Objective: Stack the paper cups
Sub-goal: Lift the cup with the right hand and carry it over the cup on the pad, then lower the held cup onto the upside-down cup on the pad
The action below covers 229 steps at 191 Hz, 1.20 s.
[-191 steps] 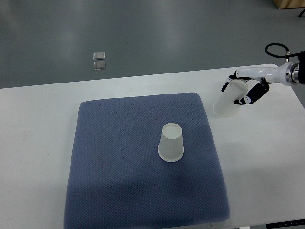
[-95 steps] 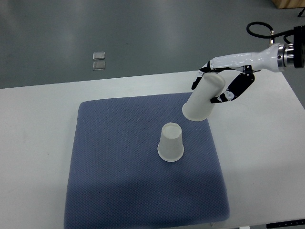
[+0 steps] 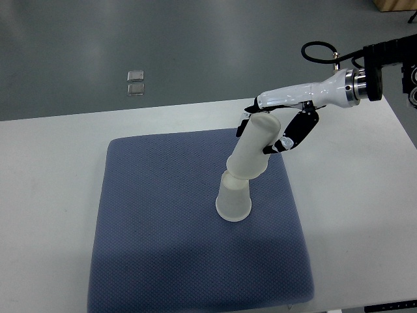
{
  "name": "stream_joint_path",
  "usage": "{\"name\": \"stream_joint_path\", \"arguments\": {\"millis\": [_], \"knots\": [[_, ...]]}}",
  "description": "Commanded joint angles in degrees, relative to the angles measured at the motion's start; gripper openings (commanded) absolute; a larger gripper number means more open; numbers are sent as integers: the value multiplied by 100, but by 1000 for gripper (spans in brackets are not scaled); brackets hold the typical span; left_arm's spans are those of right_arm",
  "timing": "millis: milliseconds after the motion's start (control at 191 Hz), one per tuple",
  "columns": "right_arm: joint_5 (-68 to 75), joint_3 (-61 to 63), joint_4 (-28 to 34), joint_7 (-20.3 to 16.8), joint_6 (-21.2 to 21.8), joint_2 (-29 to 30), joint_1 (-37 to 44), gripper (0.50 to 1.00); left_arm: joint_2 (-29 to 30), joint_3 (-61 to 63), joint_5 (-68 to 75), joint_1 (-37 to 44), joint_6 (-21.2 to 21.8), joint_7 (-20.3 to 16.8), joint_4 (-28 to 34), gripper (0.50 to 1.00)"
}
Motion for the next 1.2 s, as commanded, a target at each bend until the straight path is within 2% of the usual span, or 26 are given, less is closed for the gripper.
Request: {"name": "stream_joint_path", "arguments": {"millis": [0,335,1195], "knots": [[-20,-12,-5,-141,0,27,-74,699,0,-3,0,0,0,5,0,1000],[-20,-3,-5,-185,0,299,-153,707,0,6,0,0,0,-4,0,1000],[-160,-12,-49,-220,-81,501,-144,707,0,6,0,0,0,-4,0,1000]]}}
